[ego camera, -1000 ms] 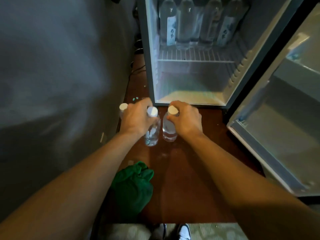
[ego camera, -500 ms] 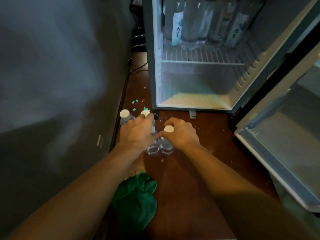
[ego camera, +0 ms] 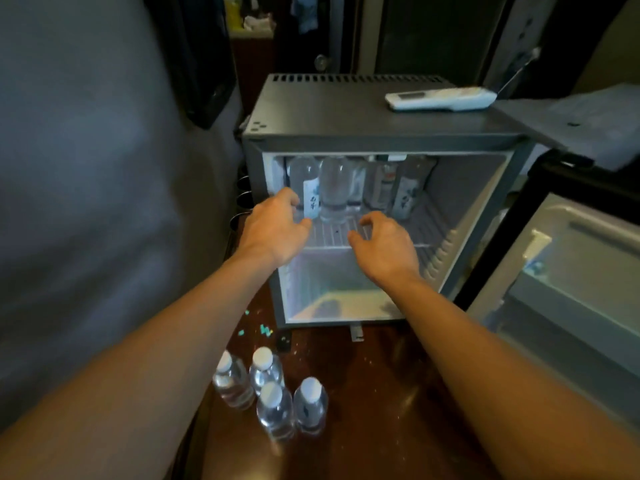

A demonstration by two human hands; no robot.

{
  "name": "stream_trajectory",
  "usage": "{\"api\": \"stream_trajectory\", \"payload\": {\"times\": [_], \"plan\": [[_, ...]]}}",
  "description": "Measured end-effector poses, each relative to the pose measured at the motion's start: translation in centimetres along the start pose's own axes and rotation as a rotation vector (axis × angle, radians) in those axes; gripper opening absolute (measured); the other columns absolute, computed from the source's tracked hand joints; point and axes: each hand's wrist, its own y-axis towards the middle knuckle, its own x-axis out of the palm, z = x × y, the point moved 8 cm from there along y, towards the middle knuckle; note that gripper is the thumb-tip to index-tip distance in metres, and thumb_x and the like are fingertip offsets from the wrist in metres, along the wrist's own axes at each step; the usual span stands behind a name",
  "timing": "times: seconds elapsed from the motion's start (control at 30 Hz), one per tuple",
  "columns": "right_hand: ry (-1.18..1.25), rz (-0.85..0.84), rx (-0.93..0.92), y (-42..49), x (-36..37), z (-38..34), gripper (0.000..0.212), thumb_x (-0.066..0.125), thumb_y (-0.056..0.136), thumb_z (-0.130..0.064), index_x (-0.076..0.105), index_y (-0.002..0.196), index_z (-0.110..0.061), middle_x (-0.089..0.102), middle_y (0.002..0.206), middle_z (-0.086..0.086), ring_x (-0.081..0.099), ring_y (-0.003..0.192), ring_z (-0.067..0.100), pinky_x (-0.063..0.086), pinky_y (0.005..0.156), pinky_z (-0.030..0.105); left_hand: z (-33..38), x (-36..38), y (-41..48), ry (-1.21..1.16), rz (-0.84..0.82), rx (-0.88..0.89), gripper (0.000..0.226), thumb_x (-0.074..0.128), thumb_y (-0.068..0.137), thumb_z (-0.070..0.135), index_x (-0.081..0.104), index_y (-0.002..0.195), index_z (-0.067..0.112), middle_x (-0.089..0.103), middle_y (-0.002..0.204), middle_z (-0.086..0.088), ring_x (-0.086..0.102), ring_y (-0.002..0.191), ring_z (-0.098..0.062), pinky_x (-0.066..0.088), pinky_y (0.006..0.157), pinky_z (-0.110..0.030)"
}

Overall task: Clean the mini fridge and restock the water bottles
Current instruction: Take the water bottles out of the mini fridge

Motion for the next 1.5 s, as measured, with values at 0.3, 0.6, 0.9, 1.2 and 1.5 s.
{"api": "stream_trajectory", "payload": {"times": [0.3, 0.6, 0.9, 1.2, 1.5], "plan": [[0.108, -0.013, -0.039, 10.2, 1.9, -2.1, 0.058, 0.06, 0.09, -0.035, 0.04, 0.139, -0.011, 0.05, 0.136, 0.015, 0.048, 0.124, 0.035, 0.044, 0.096, 0.04, 1.5, 2.8, 8.2, 0.02, 0.07, -0.077, 0.057, 0.061, 0.09, 0.024, 0.038, 0.141, 0.011, 0.048, 0.137, -0.013, 0.049, 0.123, -0.032, 0.04, 0.098, -0.034], [0.312, 0.014, 0.056, 17.1, 6.8, -1.0, 0.04, 0.05, 0.095, -0.04, 0.055, 0.127, -0.017, 0.055, 0.134, 0.014, 0.052, 0.119, 0.034, 0.037, 0.085, 0.026, 0.3, 5.1, 14.7, 0.051, 0.289, -0.086, 0.038, 0.047, 0.098, 0.027, 0.057, 0.13, 0.009, 0.052, 0.14, -0.015, 0.041, 0.133, -0.031, 0.024, 0.11, -0.033], [0.334, 0.199, -0.066, 7.9, 0.7, -0.7, 0.04, 0.071, 0.082, -0.035, 0.061, 0.116, -0.017, 0.064, 0.115, 0.006, 0.06, 0.106, 0.027, 0.049, 0.084, 0.035, 1.9, 2.5, 7.6, -0.092, 0.257, 0.036, 0.035, 0.067, 0.086, 0.04, 0.064, 0.109, 0.014, 0.068, 0.102, -0.007, 0.062, 0.1, -0.028, 0.049, 0.085, -0.036], [0.012, 0.134, -0.125, -4.4, -6.0, 3.0, 0.039, 0.074, 0.076, -0.046, 0.064, 0.094, -0.013, 0.046, 0.093, 0.002, 0.047, 0.085, 0.018, 0.035, 0.07, 0.028, 6.8, 2.1, -4.6, -0.026, -0.018, 0.208, 0.032, 0.081, 0.069, 0.047, 0.055, 0.063, 0.028, 0.055, 0.066, 0.01, 0.054, 0.07, -0.014, 0.038, 0.06, -0.03], [0.083, -0.02, -0.064, -14.5, -4.5, 7.4, 0.033, 0.077, 0.077, -0.035, 0.066, 0.104, -0.018, 0.062, 0.108, 0.009, 0.06, 0.095, 0.025, 0.047, 0.077, 0.034, 4.9, 4.9, -16.6, 0.093, -0.066, 0.094, 0.029, 0.077, 0.074, 0.047, 0.055, 0.071, 0.028, 0.061, 0.072, 0.007, 0.061, 0.076, -0.02, 0.051, 0.064, -0.036]]}}
